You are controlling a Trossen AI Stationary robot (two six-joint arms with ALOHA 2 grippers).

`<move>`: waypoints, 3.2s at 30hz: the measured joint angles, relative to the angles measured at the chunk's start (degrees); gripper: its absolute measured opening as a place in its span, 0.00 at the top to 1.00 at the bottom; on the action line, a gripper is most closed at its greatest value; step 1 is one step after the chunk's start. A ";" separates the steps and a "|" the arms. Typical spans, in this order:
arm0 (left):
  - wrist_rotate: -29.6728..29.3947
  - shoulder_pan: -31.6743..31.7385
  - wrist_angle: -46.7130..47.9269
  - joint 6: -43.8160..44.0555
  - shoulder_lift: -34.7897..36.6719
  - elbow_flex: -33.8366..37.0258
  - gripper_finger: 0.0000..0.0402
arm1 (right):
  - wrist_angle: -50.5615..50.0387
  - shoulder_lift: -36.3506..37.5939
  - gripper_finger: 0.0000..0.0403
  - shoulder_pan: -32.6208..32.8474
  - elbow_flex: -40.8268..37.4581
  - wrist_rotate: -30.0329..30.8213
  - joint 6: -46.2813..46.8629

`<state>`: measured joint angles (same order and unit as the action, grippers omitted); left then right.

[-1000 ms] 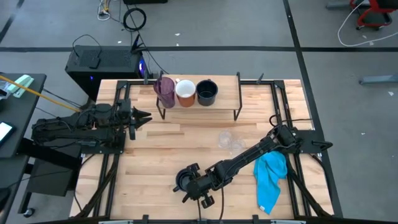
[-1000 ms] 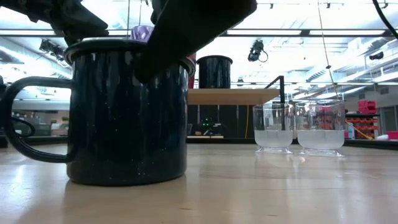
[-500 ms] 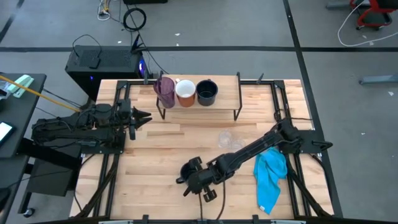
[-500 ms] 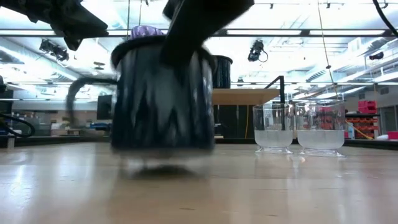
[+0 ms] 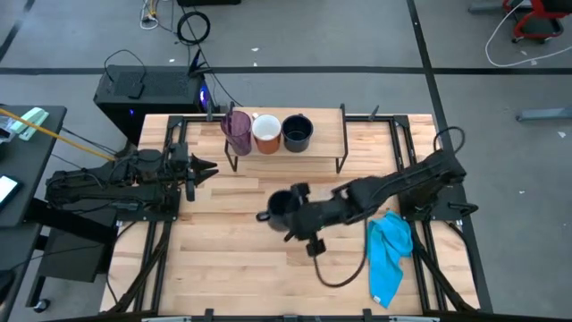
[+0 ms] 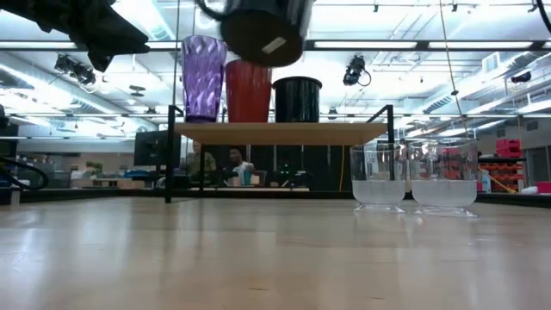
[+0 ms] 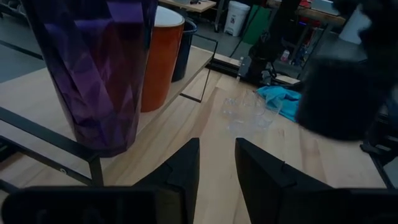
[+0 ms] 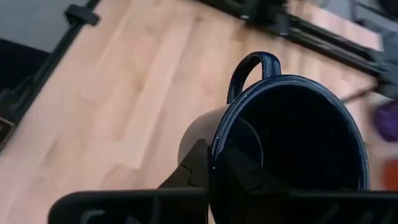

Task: Stack small to large cups/mugs on shelf
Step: Put the blue mug on the shelf

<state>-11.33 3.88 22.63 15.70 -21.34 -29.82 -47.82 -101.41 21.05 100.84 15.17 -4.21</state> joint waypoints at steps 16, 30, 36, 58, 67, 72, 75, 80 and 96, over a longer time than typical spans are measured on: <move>0.00 0.01 -0.13 0.20 0.00 0.02 0.73 | -29.39 12.71 0.96 -6.97 0.00 6.40 10.55; 0.00 0.02 -0.72 -0.27 0.00 0.02 0.73 | -34.46 18.50 0.96 -29.38 0.09 5.94 -8.88; -0.01 0.01 -1.63 -2.26 0.00 0.02 0.73 | -25.99 17.59 0.96 -41.50 0.09 -1.93 -22.48; -0.02 0.02 -2.09 -16.41 0.00 0.02 0.73 | -11.93 3.25 0.96 -58.74 0.09 -18.84 -45.95; -0.02 0.02 -4.66 -16.39 -0.02 0.02 0.73 | -9.71 0.69 0.96 -57.67 0.09 -21.95 -45.97; -0.02 0.02 -4.66 -16.37 -0.02 0.02 0.73 | -7.84 0.55 0.96 -56.60 0.07 -23.21 -45.94; -0.02 0.00 -4.66 -16.37 -0.02 0.02 0.73 | -7.16 0.55 0.96 -56.46 0.07 -23.50 -45.92; -0.02 0.01 -4.66 -16.35 -0.02 0.02 0.73 | -6.64 0.55 0.96 -56.49 0.07 -24.14 -45.49; -0.02 0.00 -4.59 -15.96 -0.02 0.02 0.73 | -3.59 -1.22 0.95 -55.31 0.07 -25.89 -46.55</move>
<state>-11.35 3.88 18.04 -0.25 -21.37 -29.80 -51.41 -102.63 -34.26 100.90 -10.71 -50.76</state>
